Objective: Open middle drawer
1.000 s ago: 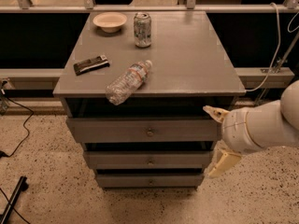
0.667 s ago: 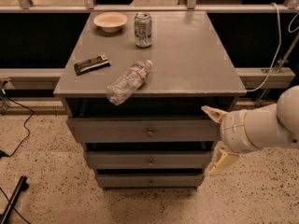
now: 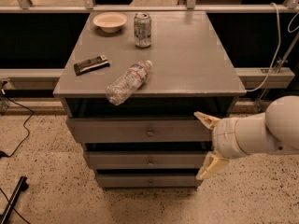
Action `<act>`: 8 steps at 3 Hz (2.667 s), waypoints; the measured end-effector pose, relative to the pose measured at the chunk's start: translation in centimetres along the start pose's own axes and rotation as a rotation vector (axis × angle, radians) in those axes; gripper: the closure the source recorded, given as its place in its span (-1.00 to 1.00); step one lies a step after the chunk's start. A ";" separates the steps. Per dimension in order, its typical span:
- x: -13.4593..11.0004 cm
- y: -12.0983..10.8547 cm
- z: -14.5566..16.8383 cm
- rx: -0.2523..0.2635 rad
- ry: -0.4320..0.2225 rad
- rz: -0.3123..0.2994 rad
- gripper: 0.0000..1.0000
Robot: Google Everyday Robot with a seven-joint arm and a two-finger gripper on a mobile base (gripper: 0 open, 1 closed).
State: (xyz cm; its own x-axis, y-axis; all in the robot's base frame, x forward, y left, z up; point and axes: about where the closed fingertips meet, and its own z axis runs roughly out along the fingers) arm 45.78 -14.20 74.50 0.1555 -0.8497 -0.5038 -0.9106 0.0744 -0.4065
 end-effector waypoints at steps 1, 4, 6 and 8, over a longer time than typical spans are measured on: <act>0.5 2.5 5.0 -0.014 -0.059 0.006 -1.00; 3.1 5.4 9.9 -0.126 -0.017 -0.004 -1.00; 14.0 8.4 13.6 -0.295 0.086 0.032 -1.00; 19.1 9.5 16.4 -0.203 0.089 0.102 -1.00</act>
Offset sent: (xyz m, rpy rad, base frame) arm -0.0185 0.0429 -0.1532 0.0542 0.0989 0.0717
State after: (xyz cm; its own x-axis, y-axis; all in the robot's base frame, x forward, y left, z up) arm 46.37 -21.18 48.47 0.0327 -0.8867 -0.4612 -0.9795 0.0634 -0.1913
